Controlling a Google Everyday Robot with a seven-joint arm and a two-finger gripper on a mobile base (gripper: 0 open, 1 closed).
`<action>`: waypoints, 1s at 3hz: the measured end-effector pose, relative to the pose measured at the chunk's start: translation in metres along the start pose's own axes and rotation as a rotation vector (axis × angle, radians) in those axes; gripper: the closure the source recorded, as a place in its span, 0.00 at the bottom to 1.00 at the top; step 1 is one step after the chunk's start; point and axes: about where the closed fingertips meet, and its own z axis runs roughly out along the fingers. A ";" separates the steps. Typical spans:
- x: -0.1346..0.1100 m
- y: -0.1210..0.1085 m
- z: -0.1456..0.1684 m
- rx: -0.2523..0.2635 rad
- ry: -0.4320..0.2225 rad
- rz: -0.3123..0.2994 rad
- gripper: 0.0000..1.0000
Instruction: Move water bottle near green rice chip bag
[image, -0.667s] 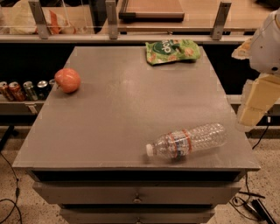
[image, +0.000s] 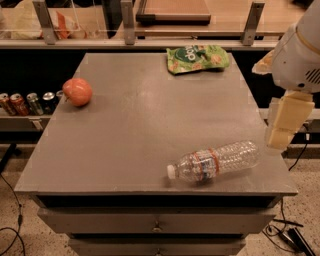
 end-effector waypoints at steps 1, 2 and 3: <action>-0.005 0.008 0.029 -0.068 0.016 -0.092 0.00; -0.008 0.019 0.053 -0.110 0.052 -0.169 0.00; -0.008 0.030 0.073 -0.134 0.087 -0.217 0.00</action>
Offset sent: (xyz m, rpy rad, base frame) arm -0.0123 0.0245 -0.0906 -0.1400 0.1683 0.2632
